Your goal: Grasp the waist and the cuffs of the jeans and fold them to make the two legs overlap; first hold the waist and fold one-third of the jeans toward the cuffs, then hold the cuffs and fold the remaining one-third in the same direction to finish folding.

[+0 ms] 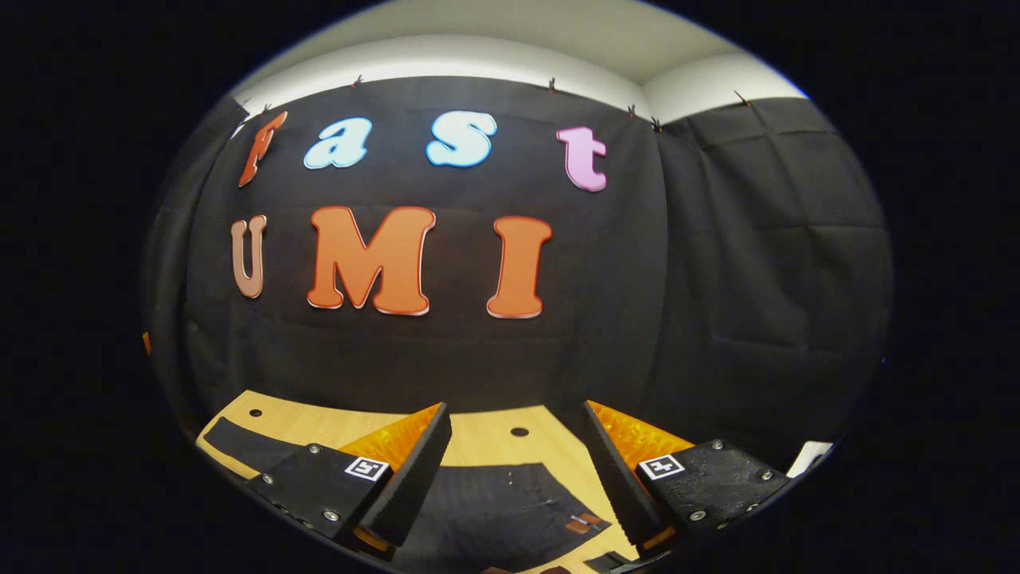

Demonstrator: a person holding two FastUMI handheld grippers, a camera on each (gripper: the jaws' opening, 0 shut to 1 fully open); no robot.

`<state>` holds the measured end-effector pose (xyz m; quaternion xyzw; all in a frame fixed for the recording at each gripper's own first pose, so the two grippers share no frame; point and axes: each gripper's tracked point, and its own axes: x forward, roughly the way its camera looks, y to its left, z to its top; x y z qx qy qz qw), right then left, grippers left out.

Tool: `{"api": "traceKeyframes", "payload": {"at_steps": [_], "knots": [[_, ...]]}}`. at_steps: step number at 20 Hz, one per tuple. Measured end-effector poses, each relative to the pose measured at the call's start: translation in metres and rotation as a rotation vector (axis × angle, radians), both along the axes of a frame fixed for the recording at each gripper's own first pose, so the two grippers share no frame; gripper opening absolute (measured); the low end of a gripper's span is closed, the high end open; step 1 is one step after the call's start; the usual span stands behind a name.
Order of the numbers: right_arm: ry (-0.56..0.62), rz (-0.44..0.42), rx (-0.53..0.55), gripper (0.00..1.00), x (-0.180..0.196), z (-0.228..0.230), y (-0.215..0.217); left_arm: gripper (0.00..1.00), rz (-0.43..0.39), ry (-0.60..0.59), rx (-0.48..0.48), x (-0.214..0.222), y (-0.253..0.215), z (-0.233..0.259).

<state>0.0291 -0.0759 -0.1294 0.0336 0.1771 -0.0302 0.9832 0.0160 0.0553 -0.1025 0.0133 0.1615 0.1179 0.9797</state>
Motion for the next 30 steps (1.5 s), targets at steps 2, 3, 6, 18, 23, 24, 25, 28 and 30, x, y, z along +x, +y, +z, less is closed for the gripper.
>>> {"api": "traceKeyframes", "payload": {"at_steps": [2,3,6,18,23,24,25,28,30], "knots": [[0.087,-0.018,0.025,0.98,0.000,-0.029,-0.011,0.98,0.038,0.069,-0.030,-0.007,0.014,-0.022],[0.129,-0.022,0.039,0.98,0.000,-0.043,-0.015,0.98,0.054,0.097,-0.035,-0.012,0.022,-0.032],[0.234,-0.039,0.087,0.98,0.003,-0.083,-0.027,0.99,0.106,0.187,-0.039,-0.022,0.042,-0.057],[0.685,-0.154,0.351,0.97,-0.011,-0.245,-0.053,0.99,0.312,0.498,-0.157,-0.055,0.079,-0.167],[0.842,-0.225,0.419,0.98,-0.028,-0.297,-0.080,1.00,0.416,0.622,-0.232,-0.069,0.087,-0.199],[0.865,-0.231,0.442,0.98,-0.031,-0.305,-0.081,1.00,0.433,0.650,-0.254,-0.070,0.086,-0.202],[0.885,-0.238,0.457,0.98,-0.034,-0.311,-0.083,1.00,0.449,0.674,-0.274,-0.072,0.087,-0.206],[0.943,-0.273,0.483,0.98,-0.039,-0.328,-0.087,0.99,0.520,0.757,-0.368,-0.080,0.085,-0.216],[0.996,-0.306,0.517,0.98,-0.045,-0.340,-0.086,0.99,0.572,0.802,-0.466,-0.087,0.079,-0.229]]}}
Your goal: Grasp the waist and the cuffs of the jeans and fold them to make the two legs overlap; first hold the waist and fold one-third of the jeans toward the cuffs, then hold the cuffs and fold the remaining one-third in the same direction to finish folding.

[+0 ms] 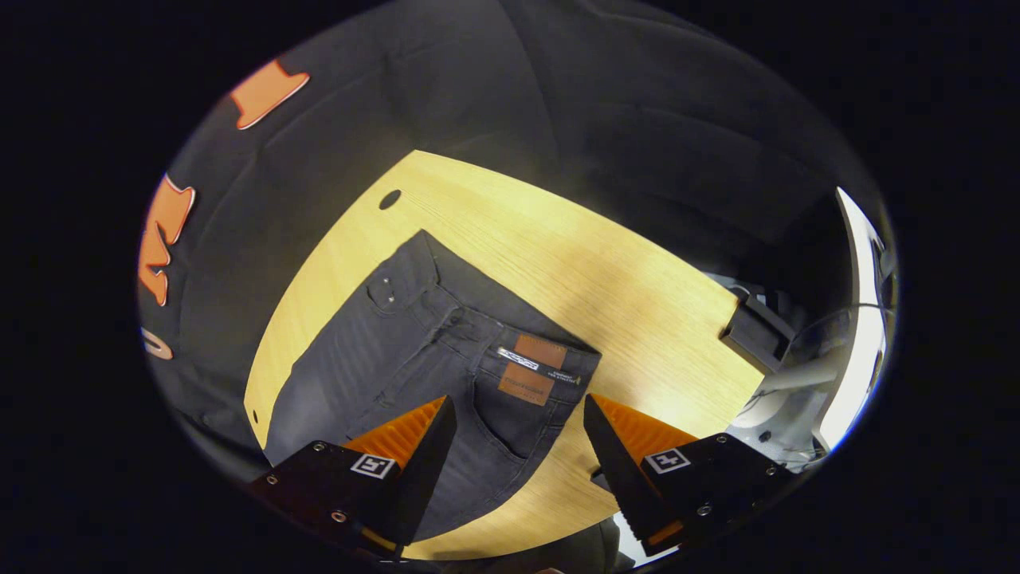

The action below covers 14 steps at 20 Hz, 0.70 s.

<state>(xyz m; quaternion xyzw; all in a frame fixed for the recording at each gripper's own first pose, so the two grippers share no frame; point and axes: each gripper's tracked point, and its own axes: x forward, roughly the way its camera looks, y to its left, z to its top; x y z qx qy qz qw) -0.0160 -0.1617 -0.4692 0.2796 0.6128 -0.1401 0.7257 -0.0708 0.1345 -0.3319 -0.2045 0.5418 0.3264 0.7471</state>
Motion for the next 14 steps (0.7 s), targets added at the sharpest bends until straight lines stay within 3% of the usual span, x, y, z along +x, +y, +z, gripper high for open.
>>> {"api": "traceKeyframes", "payload": {"at_steps": [7,14], "knots": [[0.131,-0.026,0.015,0.98,-0.014,-0.040,0.005,0.99,0.094,0.132,-0.160,-0.018,0.000,-0.023],[0.166,0.005,-0.026,0.97,-0.014,-0.055,0.003,0.98,0.221,0.209,-0.203,-0.030,0.050,-0.064]]}}
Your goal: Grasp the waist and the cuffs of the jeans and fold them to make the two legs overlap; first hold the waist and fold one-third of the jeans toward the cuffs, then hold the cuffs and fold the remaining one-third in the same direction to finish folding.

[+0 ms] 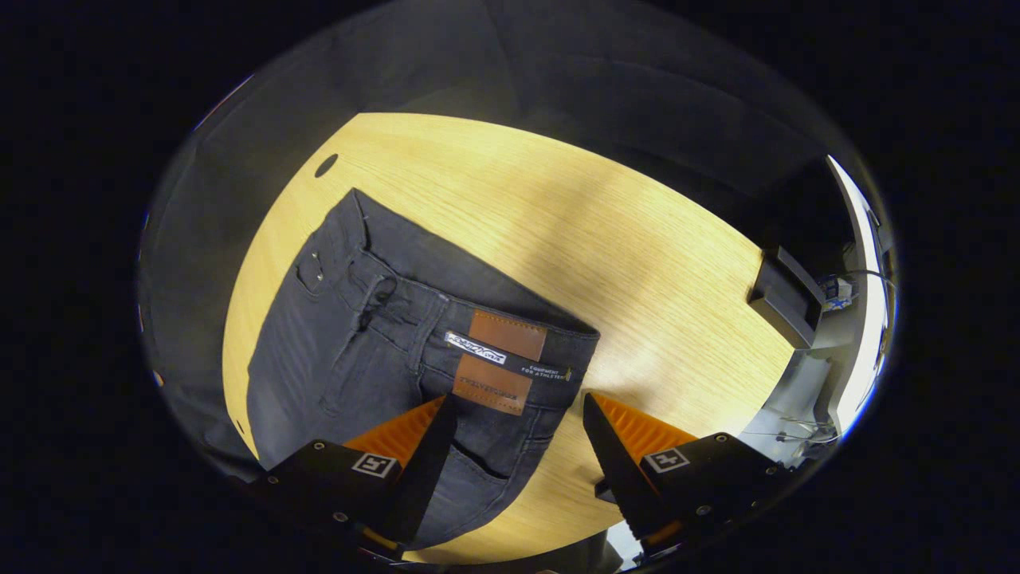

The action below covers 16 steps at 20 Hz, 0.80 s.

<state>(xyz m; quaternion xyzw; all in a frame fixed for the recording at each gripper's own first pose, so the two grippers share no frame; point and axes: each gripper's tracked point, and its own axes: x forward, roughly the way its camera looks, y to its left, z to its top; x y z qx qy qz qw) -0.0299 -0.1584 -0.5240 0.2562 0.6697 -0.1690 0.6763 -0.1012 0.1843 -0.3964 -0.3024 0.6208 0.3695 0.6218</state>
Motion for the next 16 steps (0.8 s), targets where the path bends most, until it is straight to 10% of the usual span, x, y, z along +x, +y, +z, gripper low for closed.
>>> {"api": "traceKeyframes", "payload": {"at_steps": [11,12,15,16], "knots": [[0.107,0.067,-0.130,0.90,0.001,-0.009,0.001,0.90,0.065,0.086,0.059,0.003,0.031,-0.042],[0.097,0.071,-0.126,0.89,0.004,-0.008,0.001,0.81,0.059,0.058,0.079,0.010,0.035,-0.045],[0.067,-0.010,-0.055,0.49,0.007,-0.008,0.005,0.14,0.034,-0.025,0.079,0.029,0.033,-0.048],[0.052,-0.021,-0.029,0.34,0.008,-0.010,0.007,0.06,-0.006,-0.059,0.072,0.034,0.033,-0.046]]}}
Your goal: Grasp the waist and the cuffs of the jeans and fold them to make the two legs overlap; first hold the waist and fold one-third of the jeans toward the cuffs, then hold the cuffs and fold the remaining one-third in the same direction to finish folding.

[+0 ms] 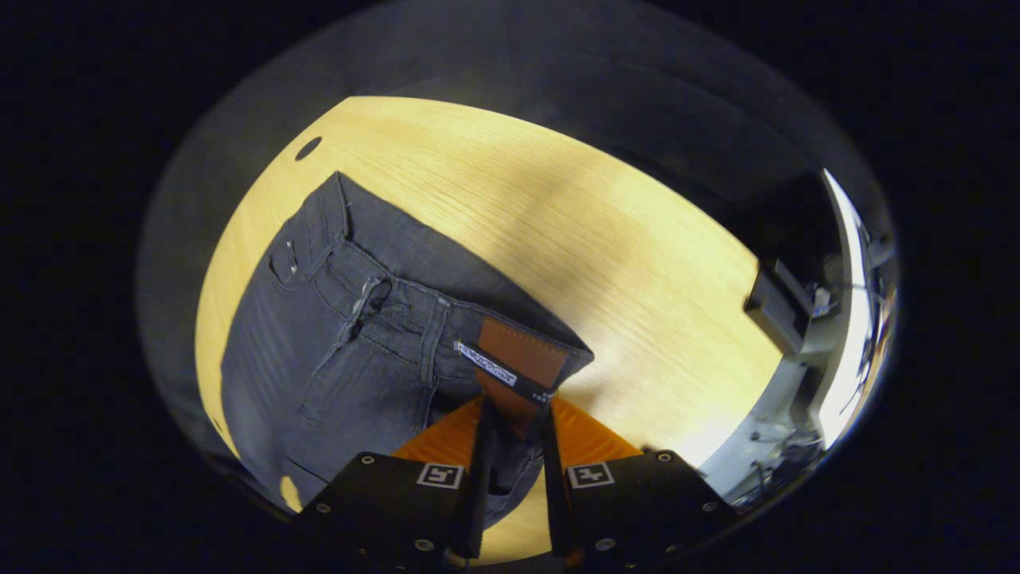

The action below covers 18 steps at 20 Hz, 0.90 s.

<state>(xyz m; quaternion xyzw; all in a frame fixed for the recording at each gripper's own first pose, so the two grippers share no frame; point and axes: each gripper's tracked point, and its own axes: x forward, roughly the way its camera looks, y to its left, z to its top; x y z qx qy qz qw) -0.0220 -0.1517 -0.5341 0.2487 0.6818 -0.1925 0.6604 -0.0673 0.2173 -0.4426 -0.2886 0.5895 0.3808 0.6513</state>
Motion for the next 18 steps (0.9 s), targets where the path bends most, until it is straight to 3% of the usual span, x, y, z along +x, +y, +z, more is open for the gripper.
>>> {"api": "traceKeyframes", "payload": {"at_steps": [1,3,5,8,12,15,18], "knots": [[-0.017,-0.018,0.033,0.28,-0.005,-0.002,0.001,0.06,-0.013,-0.017,-0.006,0.000,0.000,-0.005],[-0.035,-0.150,0.111,0.16,-0.002,0.003,0.010,0.01,-0.034,-0.046,-0.014,0.001,-0.002,0.000],[-0.067,-0.239,0.161,0.16,0.001,0.008,0.011,0.01,-0.047,-0.082,-0.019,0.007,-0.001,0.004],[-0.149,-0.272,0.158,0.15,0.006,0.021,0.007,0.01,-0.078,-0.180,-0.019,0.032,0.001,0.020],[-0.266,-0.400,0.204,0.15,0.040,0.052,0.009,0.01,-0.086,-0.286,-0.034,0.067,-0.003,0.045],[-0.218,-0.312,0.172,0.15,0.025,0.046,0.007,0.01,-0.124,-0.319,-0.027,0.089,-0.001,0.056],[-0.230,-0.378,0.192,0.15,0.031,0.054,0.011,0.01,-0.129,-0.327,-0.052,0.097,-0.010,0.065]]}}
